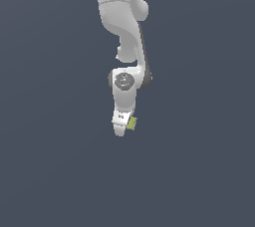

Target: Pick up the object and move it to a goal position.

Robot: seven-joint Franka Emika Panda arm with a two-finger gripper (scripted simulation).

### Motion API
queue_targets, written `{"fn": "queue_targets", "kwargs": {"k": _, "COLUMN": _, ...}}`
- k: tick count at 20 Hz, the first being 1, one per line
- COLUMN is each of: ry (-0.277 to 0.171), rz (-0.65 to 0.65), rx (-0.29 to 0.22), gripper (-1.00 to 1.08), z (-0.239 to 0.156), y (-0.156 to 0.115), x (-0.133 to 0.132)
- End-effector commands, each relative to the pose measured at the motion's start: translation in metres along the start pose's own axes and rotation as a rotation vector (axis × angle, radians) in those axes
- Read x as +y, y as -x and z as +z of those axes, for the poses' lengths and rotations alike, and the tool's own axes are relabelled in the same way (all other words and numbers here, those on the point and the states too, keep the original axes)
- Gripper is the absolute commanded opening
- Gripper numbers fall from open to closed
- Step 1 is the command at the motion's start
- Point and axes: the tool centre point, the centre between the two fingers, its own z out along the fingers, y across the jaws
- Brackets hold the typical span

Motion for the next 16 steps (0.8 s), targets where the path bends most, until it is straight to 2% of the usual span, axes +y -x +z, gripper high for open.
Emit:
{"fn": "queue_targets", "kwargs": {"k": 1, "ry": 0.002, "rz": -0.001, "rx": 0.0, "gripper": -1.0, "z": -0.008, "y": -0.005, "x": -0.003}}
{"fn": "queue_targets", "kwargs": {"k": 8, "ry": 0.002, "rz": -0.002, "rx": -0.002, "gripper": -1.0, "z": -0.045, "y": -0.027, "x": -0.02}}
{"fn": "queue_targets", "kwargs": {"k": 16, "ry": 0.001, "rz": -0.004, "rx": -0.005, "gripper": -1.0, "z": -0.117, "y": -0.071, "x": -0.053}}
